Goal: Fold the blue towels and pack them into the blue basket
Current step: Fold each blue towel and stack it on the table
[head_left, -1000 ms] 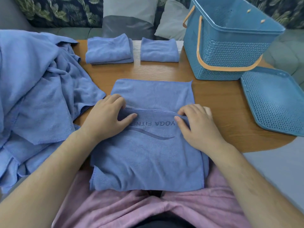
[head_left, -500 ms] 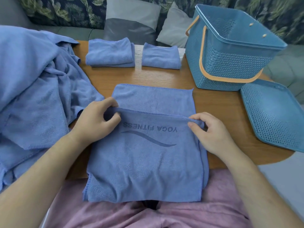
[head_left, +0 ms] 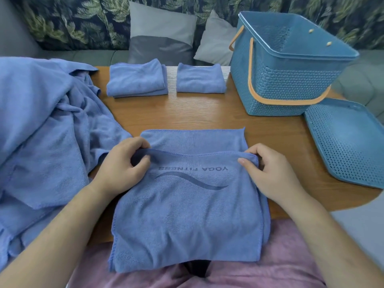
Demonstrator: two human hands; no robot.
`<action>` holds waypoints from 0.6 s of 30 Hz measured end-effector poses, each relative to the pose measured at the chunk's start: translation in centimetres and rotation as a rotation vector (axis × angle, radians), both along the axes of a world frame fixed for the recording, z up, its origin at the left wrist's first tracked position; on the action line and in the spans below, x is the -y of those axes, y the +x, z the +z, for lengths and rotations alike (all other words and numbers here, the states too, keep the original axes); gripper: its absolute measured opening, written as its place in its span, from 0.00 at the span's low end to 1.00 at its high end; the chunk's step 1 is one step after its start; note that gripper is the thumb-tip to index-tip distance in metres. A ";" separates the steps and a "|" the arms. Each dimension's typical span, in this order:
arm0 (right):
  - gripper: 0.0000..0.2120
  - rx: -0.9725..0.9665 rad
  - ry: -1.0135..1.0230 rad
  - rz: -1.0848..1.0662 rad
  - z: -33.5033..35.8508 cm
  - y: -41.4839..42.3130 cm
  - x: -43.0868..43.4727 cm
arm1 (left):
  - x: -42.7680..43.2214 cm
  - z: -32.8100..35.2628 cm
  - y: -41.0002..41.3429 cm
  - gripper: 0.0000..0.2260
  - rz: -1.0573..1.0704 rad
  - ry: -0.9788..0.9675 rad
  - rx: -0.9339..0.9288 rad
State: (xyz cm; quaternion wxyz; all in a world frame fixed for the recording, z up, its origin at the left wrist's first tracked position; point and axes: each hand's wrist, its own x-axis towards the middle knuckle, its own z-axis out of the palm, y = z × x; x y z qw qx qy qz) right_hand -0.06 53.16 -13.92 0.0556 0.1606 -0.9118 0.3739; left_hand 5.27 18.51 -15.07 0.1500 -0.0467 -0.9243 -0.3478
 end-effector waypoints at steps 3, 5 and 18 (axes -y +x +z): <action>0.07 0.014 0.063 -0.043 0.1 -0.2 -0.3 | -0.1 0.1 0.0 0.04 0.054 -0.001 -0.009; 0.07 0.043 0.120 -0.050 0.1 -0.2 -0.4 | -0.1 0.1 0.0 0.04 0.095 0.012 -0.005; 0.07 0.024 0.226 -0.097 0.3 -0.2 0.1 | -0.3 -0.1 -0.5 0.04 0.254 -0.043 0.018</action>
